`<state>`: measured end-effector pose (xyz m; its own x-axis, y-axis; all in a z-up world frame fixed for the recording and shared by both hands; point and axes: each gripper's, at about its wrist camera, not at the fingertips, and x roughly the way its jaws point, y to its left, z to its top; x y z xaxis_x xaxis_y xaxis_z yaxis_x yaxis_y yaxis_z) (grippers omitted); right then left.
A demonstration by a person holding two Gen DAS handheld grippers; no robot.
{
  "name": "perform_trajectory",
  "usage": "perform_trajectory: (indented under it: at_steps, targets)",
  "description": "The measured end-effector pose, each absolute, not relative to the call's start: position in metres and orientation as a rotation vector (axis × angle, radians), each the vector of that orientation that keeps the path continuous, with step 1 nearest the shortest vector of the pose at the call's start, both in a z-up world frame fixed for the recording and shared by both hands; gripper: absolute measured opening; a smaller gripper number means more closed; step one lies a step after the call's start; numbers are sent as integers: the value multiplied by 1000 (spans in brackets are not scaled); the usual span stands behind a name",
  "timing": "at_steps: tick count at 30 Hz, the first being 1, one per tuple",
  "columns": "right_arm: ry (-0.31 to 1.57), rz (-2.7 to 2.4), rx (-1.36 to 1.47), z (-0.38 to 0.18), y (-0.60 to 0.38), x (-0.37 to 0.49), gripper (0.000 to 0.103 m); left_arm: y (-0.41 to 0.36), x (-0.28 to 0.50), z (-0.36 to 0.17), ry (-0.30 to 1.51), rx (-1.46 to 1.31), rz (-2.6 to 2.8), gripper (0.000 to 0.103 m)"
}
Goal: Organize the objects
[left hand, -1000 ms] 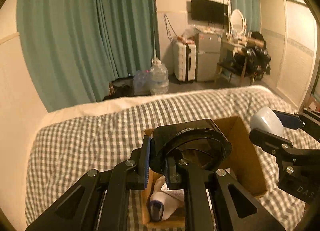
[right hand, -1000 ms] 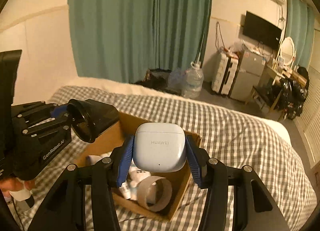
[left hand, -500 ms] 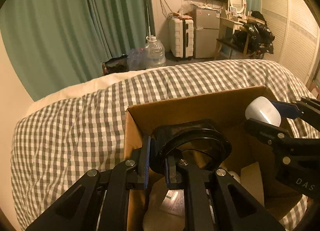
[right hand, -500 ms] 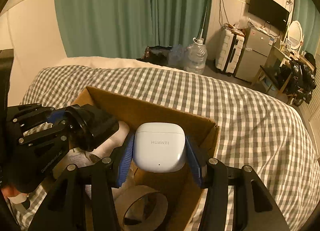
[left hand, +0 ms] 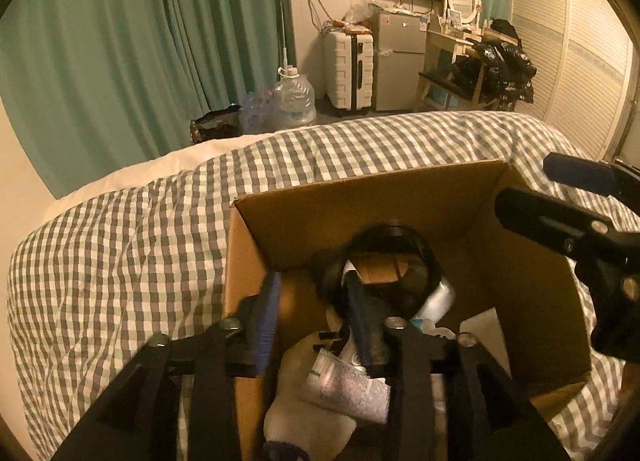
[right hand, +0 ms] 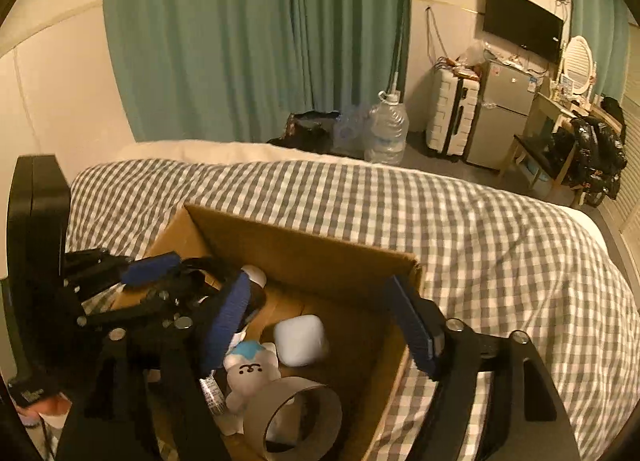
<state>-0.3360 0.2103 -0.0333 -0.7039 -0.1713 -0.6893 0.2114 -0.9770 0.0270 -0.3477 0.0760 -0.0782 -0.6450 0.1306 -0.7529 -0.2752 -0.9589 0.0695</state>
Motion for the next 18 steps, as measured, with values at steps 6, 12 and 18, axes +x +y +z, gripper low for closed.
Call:
perform_trajectory:
  at_steps: [6,12,18]
  targets:
    - [81,-2789,1066,-8,216,-324,90,61,-330,-47,203,-1113,2700,78]
    - [61,-2850,995,31,218,-299,97,46,-305,0,160,-1007,2770,84]
    - [46,-2900,902,73,225,-261,99,33,-272,47,179,-901,2846,96]
